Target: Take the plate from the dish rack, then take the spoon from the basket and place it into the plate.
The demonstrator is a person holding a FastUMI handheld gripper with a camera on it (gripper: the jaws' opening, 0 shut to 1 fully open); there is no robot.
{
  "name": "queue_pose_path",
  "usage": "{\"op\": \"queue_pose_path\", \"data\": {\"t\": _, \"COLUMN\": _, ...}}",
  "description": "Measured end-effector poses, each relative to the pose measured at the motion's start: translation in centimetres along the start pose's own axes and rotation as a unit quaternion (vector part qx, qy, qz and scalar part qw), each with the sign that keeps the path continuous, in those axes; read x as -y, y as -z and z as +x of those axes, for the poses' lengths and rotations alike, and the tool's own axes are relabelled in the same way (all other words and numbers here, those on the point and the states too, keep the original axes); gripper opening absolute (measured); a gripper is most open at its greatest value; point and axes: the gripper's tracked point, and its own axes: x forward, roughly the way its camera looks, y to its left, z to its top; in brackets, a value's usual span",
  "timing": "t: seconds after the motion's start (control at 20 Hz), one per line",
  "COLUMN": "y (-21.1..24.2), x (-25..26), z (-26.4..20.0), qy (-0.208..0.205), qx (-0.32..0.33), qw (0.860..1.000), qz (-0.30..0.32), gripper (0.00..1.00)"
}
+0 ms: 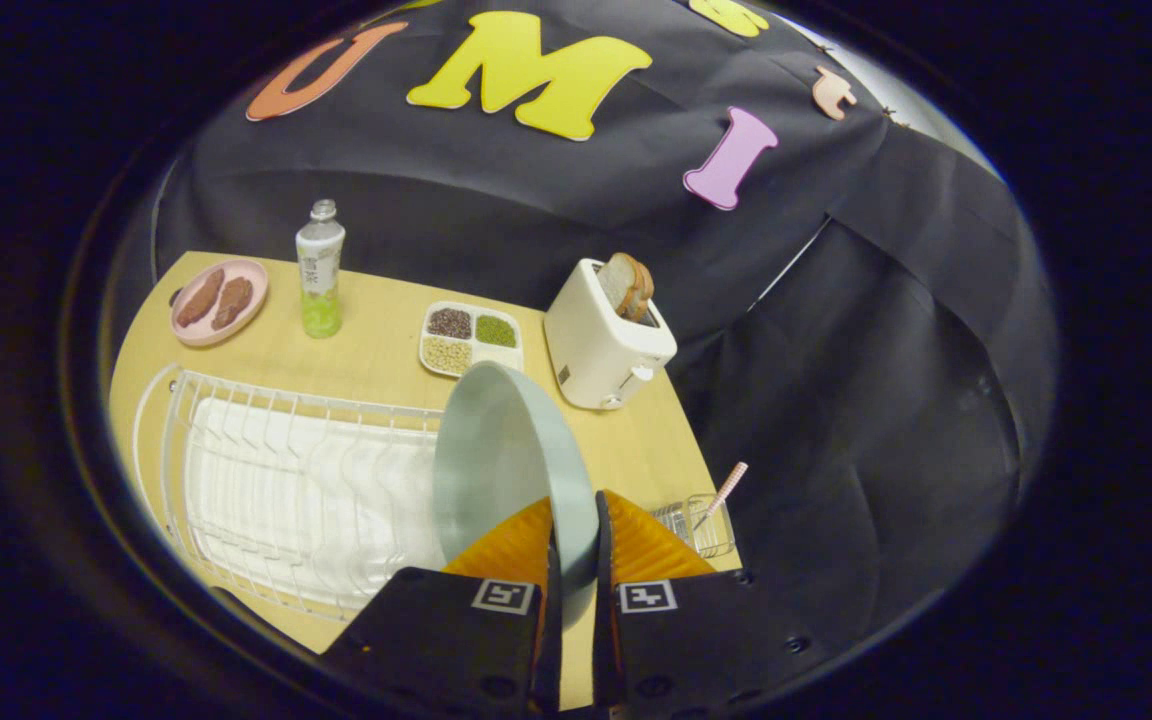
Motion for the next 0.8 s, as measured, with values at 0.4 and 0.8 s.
{"op": "queue_pose_path", "data": {"t": 0.4, "y": 8.5, "x": 3.8, "z": -5.5, "qy": -0.148, "qx": 0.041, "qw": 0.982, "qz": 0.110, "gripper": 0.17}}
{"op": "queue_pose_path", "data": {"t": 0.8, "y": 22.7, "x": -1.3, "z": -6.4, "qy": -0.306, "qx": 0.008, "qw": 0.945, "qz": 0.116, "gripper": 0.17}}
